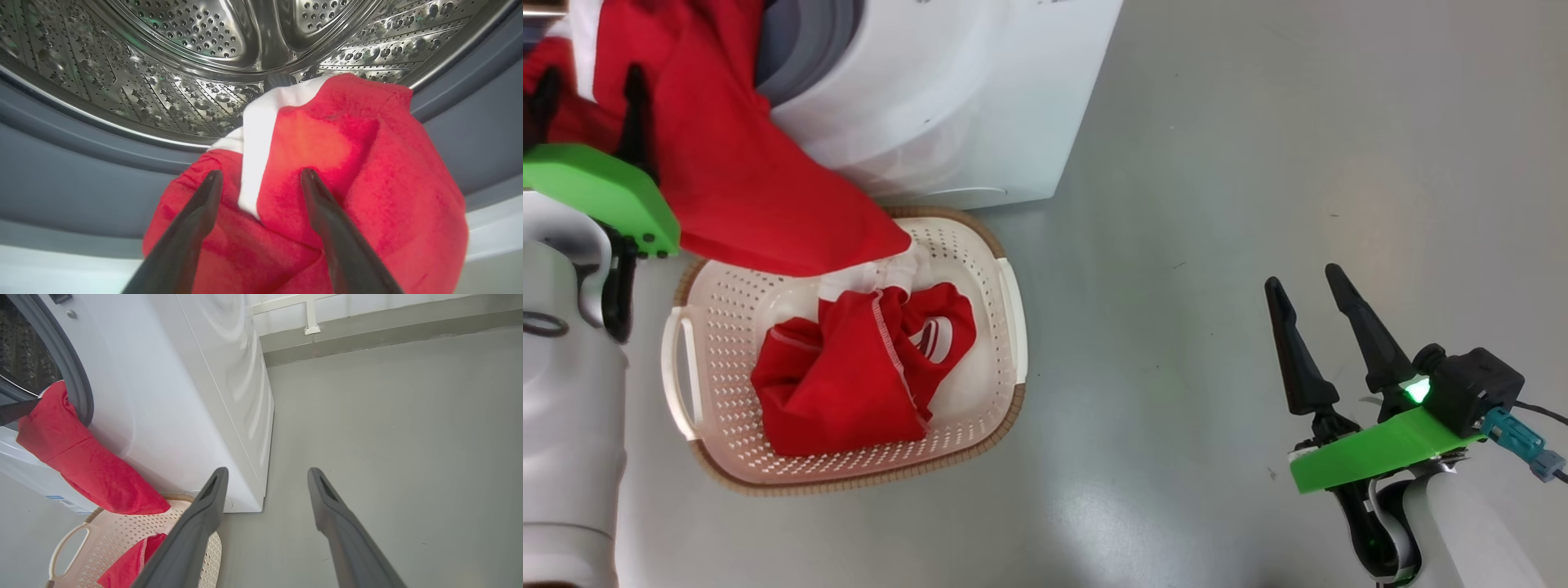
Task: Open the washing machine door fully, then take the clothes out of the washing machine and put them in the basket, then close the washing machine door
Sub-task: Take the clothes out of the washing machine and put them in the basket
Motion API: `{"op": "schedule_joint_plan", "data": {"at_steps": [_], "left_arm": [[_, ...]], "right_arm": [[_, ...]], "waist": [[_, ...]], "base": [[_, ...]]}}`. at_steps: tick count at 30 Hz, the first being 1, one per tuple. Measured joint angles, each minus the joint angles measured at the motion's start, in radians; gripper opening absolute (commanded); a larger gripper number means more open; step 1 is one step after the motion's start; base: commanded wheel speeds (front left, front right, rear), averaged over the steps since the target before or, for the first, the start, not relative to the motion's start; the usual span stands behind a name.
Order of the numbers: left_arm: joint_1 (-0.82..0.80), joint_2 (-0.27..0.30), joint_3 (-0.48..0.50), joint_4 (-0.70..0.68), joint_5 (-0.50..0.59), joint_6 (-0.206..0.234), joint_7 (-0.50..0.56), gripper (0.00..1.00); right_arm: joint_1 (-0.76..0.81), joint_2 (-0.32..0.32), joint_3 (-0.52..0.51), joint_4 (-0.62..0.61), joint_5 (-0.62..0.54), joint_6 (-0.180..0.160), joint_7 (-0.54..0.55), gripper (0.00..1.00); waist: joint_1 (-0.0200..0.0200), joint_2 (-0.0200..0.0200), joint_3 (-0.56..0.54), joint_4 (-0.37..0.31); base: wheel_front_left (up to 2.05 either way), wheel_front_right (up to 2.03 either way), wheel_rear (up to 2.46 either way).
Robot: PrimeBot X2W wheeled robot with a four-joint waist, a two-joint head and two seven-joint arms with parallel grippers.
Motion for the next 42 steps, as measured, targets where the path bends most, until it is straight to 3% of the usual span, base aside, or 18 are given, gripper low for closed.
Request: {"op": "schedule_joint_plan", "data": {"at_steps": [6, 7, 8, 12, 25, 34, 42], "left_arm": [[-0.038, -0.001, -0.033, 0.074, -0.037, -0.008, -0.022, 1.00], [-0.038, -0.001, -0.039, 0.083, -0.042, -0.009, -0.024, 0.89], [-0.038, -0.003, -0.048, 0.093, -0.050, -0.009, -0.030, 0.53], [-0.038, -0.013, -0.091, 0.114, -0.087, -0.009, -0.040, 0.00], [-0.013, -0.012, -0.181, 0.124, -0.194, -0.009, -0.076, 0.00], [0.151, -0.032, -0.219, 0.060, -0.247, -0.009, -0.087, 0.00], [0.303, -0.086, -0.232, -0.042, -0.253, -0.009, -0.086, 0.00]], "right_arm": [[0.000, 0.005, 0.000, 0.000, 0.000, 0.000, 0.000, 1.00], [0.000, 0.005, 0.000, 0.001, 0.000, 0.000, 0.000, 1.00], [0.000, 0.005, 0.000, 0.001, 0.000, 0.000, 0.000, 1.00], [0.000, 0.006, -0.001, 0.000, 0.000, 0.000, 0.000, 1.00], [0.001, 0.006, -0.003, -0.002, 0.000, 0.000, 0.000, 1.00], [0.002, 0.012, -0.011, -0.003, 0.000, 0.000, 0.000, 1.00], [0.003, 0.011, -0.019, -0.006, 0.000, 0.000, 0.000, 1.00]], "waist": [[0.0000, 0.0000, -0.007, -0.009], [0.0000, 0.0000, -0.009, -0.009], [0.0000, 0.0000, -0.011, -0.010], [0.0000, 0.0000, -0.020, -0.010], [0.0000, 0.0000, -0.032, -0.001], [0.0000, 0.0000, -0.039, 0.008], [0.0000, 0.0000, -0.034, 0.025]], "base": [[0.00, 0.00, 0.00], [0.00, 0.00, 0.00], [0.00, 0.00, 0.00], [0.00, 0.00, 0.00], [0.00, 0.00, 0.00], [0.00, 0.00, 0.00], [0.00, 0.00, 0.00]]}}
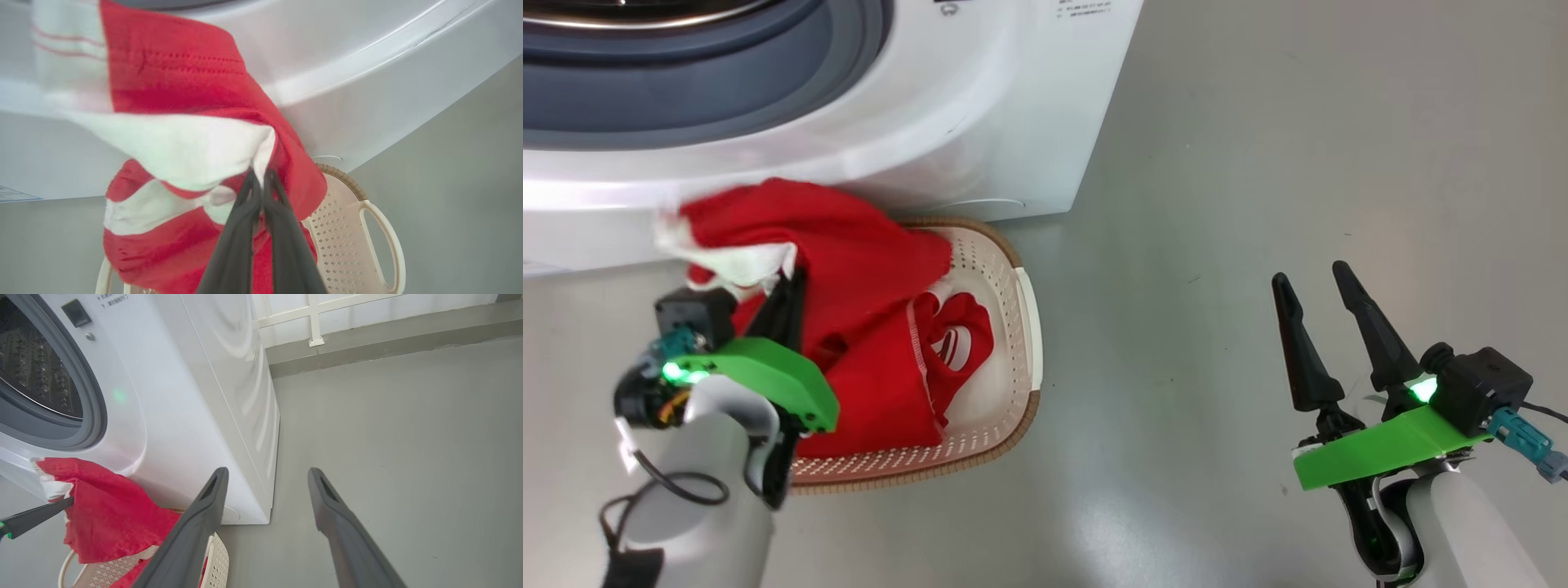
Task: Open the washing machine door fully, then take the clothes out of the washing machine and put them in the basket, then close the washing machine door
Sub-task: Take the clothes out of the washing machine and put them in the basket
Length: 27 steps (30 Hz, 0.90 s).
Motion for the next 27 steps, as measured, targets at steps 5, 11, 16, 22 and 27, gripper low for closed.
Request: {"op": "schedule_joint_plan", "data": {"at_steps": [5, 11, 16, 22, 27], "left_arm": [[0.040, -0.040, 0.026, -0.012, -0.014, 0.000, 0.000, 0.00], [0.048, -0.053, 0.053, 0.025, -0.019, 0.000, 0.000, 0.00], [0.042, -0.057, 0.070, 0.071, -0.004, 0.000, 0.000, 0.00], [0.017, -0.057, 0.089, 0.115, 0.032, 0.002, 0.000, 0.00], [0.008, -0.056, 0.101, 0.125, 0.058, 0.010, 0.000, 0.00]], "right_arm": [[-0.001, -0.001, 0.001, -0.002, 0.000, 0.000, 0.000, 1.00], [-0.008, 0.000, 0.014, -0.005, 0.000, 0.000, 0.000, 1.00], [-0.028, 0.001, 0.014, -0.007, 0.002, 0.000, 0.000, 1.00], [-0.046, 0.006, 0.020, -0.007, 0.002, 0.000, 0.000, 1.00], [-0.049, 0.009, 0.026, -0.007, 0.002, 0.000, 0.000, 1.00]], "waist": [[0.0000, 0.0000, 0.016, 0.004], [0.0000, 0.0000, 0.049, -0.008], [0.0000, 0.0000, 0.081, -0.026], [0.0000, 0.0000, 0.115, -0.057], [0.0000, 0.0000, 0.133, -0.074]], "base": [[0.00, 0.00, 0.00], [0.00, 0.00, 0.00], [0.00, 0.00, 0.00], [0.00, 0.00, 0.00], [0.00, 0.00, 0.00]]}}
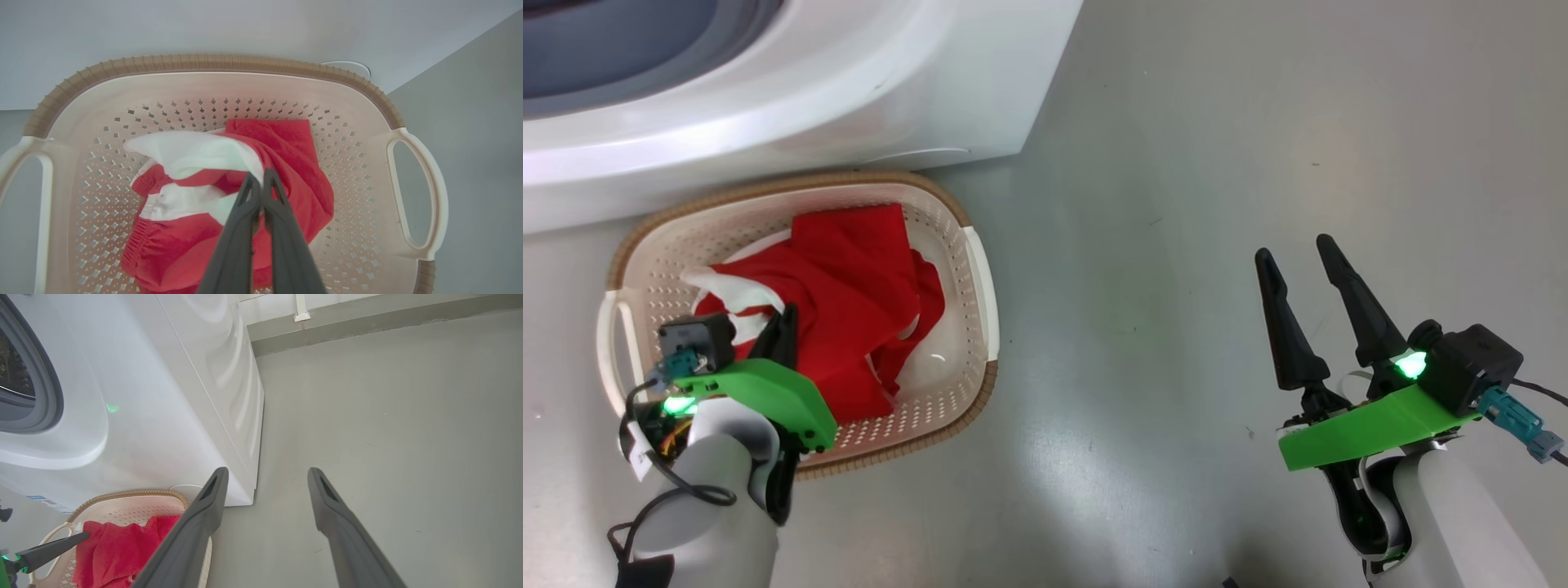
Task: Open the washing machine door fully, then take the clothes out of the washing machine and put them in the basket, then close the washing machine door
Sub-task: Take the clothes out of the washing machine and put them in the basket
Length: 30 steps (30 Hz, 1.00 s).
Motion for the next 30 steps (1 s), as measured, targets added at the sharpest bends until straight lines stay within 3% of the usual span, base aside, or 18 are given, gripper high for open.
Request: {"op": "schedule_joint_plan", "data": {"at_steps": [5, 6, 7, 8, 9, 10, 23, 30], "left_arm": [[-0.011, 0.001, 0.012, 0.012, 0.023, 0.010, 0.000, 0.00], [-0.014, 0.000, 0.017, 0.012, 0.023, 0.012, 0.000, 0.06], [-0.015, 0.000, 0.022, 0.011, 0.024, 0.014, 0.000, 0.35], [-0.015, 0.000, 0.026, 0.010, 0.025, 0.019, 0.000, 0.50], [-0.014, 0.000, 0.030, 0.009, 0.030, 0.019, 0.000, 0.87], [-0.014, 0.000, 0.033, 0.007, 0.034, 0.019, 0.000, 1.00], [0.075, -0.016, 0.084, -0.061, 0.077, 0.019, 0.000, 1.00], [0.130, -0.027, 0.134, -0.179, 0.104, 0.018, 0.000, 1.00]], "right_arm": [[-0.001, 0.001, 0.002, 0.000, 0.000, 0.000, 0.000, 1.00], [-0.001, 0.001, 0.002, 0.000, 0.000, 0.000, 0.000, 1.00], [-0.001, 0.001, 0.001, 0.000, 0.000, 0.000, 0.000, 1.00], [-0.001, 0.001, 0.001, 0.000, 0.000, 0.000, 0.000, 1.00], [-0.001, 0.002, 0.001, 0.001, 0.000, 0.000, 0.000, 1.00], [-0.001, 0.002, 0.001, 0.002, 0.000, 0.000, 0.000, 1.00], [0.009, 0.001, -0.005, 0.015, 0.000, 0.000, 0.000, 1.00], [0.030, -0.016, -0.006, 0.024, 0.000, 0.000, 0.000, 1.00]], "waist": [[0.0000, 0.0000, 0.009, -0.009], [0.0000, 0.0000, 0.009, -0.009], [0.0000, 0.0000, 0.007, -0.009], [0.0000, 0.0000, 0.005, -0.009], [0.0000, 0.0000, 0.002, -0.009], [0.0000, 0.0000, -0.003, -0.009], [0.0000, 0.0000, -0.088, 0.004], [0.0000, 0.0000, -0.145, 0.019]], "base": [[0.00, 0.00, 0.00], [0.00, 0.00, 0.00], [0.00, 0.00, 0.00], [0.00, 0.00, 0.00], [0.00, 0.00, 0.00], [0.00, 0.00, 0.00], [0.00, 0.00, 0.00], [0.00, 0.00, 0.00]]}}
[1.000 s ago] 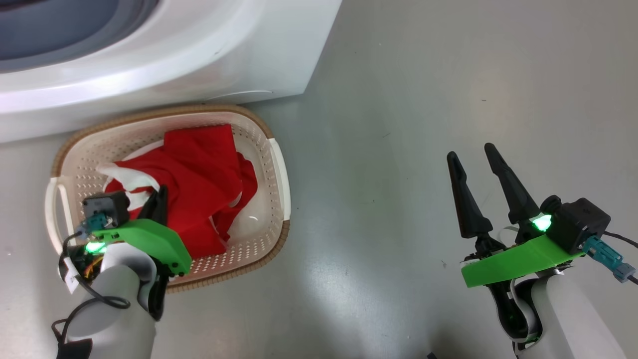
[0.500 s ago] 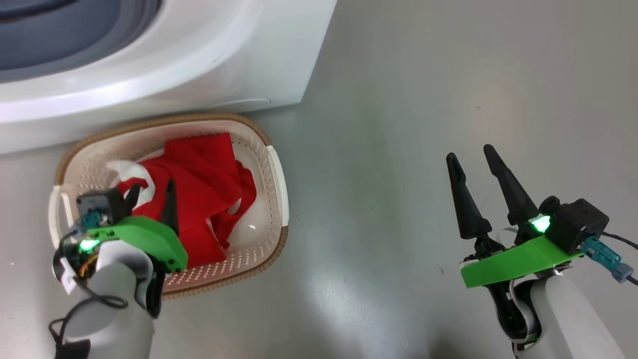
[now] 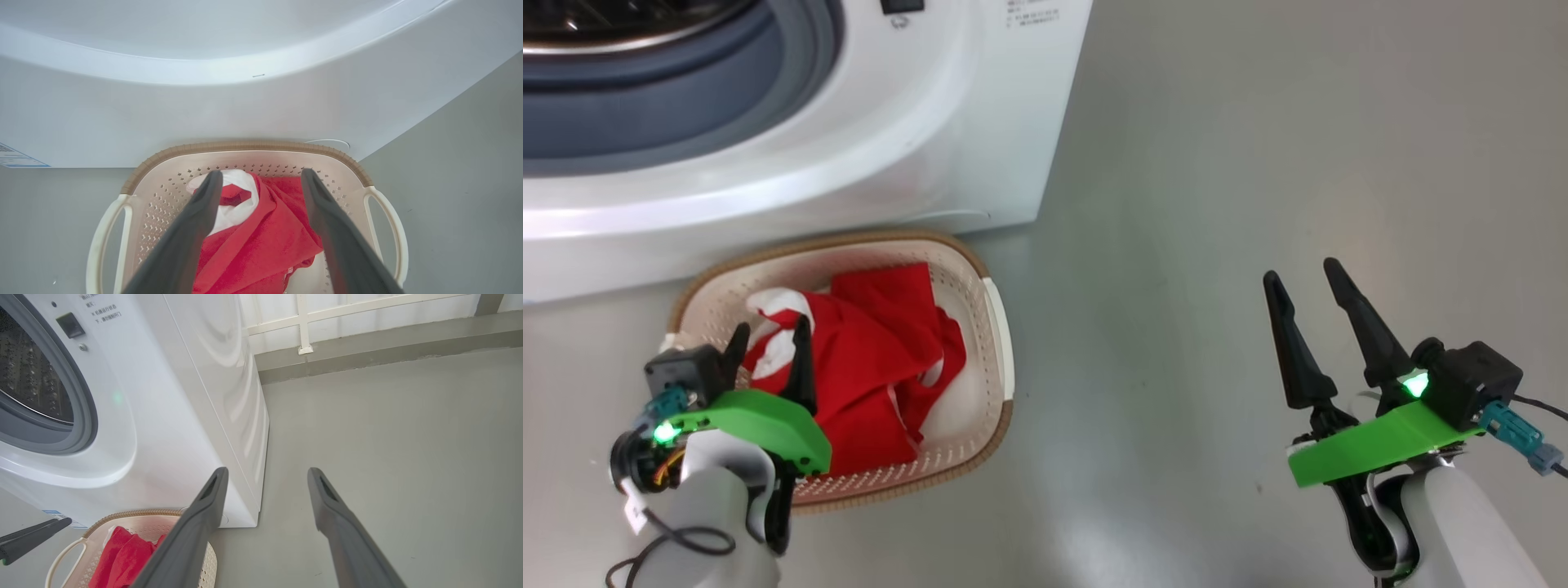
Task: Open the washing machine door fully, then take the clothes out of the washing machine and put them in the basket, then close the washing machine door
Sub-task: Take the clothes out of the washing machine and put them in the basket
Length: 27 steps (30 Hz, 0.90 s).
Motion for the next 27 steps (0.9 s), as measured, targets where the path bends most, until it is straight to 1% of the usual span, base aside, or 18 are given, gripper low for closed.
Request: {"op": "schedule_joint_plan", "data": {"at_steps": [8, 13, 14, 18, 27], "left_arm": [[0.093, -0.006, 0.043, -0.158, 0.060, -0.011, 0.000, 1.00], [0.151, -0.014, 0.066, -0.262, 0.079, -0.018, 0.000, 1.00], [0.151, -0.014, 0.066, -0.262, 0.079, -0.018, 0.000, 1.00], [0.198, -0.017, 0.078, -0.339, 0.103, -0.019, 0.000, 1.00], [0.314, -0.020, 0.067, -0.501, 0.101, -0.026, 0.000, 1.00]], "right_arm": [[0.049, -0.022, -0.002, 0.012, 0.000, 0.000, 0.000, 1.00], [0.071, -0.031, -0.005, 0.014, 0.000, 0.000, 0.000, 1.00], [0.071, -0.031, -0.005, 0.014, 0.000, 0.000, 0.000, 1.00], [0.094, -0.035, -0.006, 0.016, 0.000, 0.000, 0.000, 1.00], [0.161, -0.043, -0.021, 0.019, 0.000, 0.000, 0.000, 1.00]], "waist": [[0.0000, 0.0000, -0.079, 0.016], [0.0000, 0.0000, -0.131, 0.028], [0.0000, 0.0000, -0.131, 0.028], [0.0000, 0.0000, -0.169, 0.038], [0.0000, 0.0000, -0.251, 0.064]], "base": [[0.00, 0.00, 0.00], [0.00, 0.00, 0.00], [0.00, 0.00, 0.00], [0.00, 0.00, 0.00], [0.00, 0.00, 0.00]]}}
